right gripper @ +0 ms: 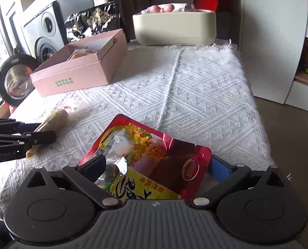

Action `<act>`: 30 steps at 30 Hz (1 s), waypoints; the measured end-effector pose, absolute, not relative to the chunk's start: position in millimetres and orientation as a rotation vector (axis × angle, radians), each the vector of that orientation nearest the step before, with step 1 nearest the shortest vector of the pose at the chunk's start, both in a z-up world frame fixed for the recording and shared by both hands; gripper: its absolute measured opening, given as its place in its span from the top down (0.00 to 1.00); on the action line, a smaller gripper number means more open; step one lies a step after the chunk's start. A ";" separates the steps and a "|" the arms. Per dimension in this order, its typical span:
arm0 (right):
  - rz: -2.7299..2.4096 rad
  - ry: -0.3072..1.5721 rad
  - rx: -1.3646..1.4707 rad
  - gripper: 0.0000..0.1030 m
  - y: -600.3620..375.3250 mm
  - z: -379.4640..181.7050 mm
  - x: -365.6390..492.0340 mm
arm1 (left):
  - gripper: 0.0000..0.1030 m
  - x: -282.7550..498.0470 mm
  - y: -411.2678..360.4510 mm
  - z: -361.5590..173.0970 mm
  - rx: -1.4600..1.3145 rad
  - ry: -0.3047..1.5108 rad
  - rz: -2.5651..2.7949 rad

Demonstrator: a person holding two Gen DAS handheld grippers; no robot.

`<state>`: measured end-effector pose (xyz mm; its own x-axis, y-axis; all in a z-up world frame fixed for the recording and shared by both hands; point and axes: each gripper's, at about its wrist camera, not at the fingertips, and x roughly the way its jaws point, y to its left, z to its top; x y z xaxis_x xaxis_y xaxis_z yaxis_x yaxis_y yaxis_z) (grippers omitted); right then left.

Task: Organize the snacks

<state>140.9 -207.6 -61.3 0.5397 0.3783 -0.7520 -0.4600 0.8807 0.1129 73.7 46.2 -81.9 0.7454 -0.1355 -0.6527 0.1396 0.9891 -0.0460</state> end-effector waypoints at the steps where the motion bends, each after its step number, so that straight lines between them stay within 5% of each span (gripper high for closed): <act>1: 0.499 0.891 -0.095 0.03 -210.5 -56.9 143.5 | 0.62 72.6 46.3 -82.8 0.001 0.707 -0.157; 7: 0.247 0.748 0.045 0.14 -262.4 -22.0 137.4 | 0.60 67.6 54.6 -87.1 -0.057 0.677 -0.187; 8: 0.190 0.738 0.005 0.19 -266.0 -22.7 137.7 | 0.60 66.6 54.4 -87.7 -0.055 0.671 -0.189; 10: 0.103 0.769 -0.082 0.48 -267.9 -31.0 141.7 | 0.60 65.3 54.2 -88.2 -0.053 0.665 -0.190; 12: 0.078 0.813 -0.105 0.55 -270.0 -42.4 143.9 | 0.60 64.5 53.9 -88.2 -0.053 0.663 -0.189; 30: 0.334 0.776 -0.182 0.48 -230.7 -36.8 84.1 | 0.60 61.2 47.1 -88.2 -0.009 0.647 -0.170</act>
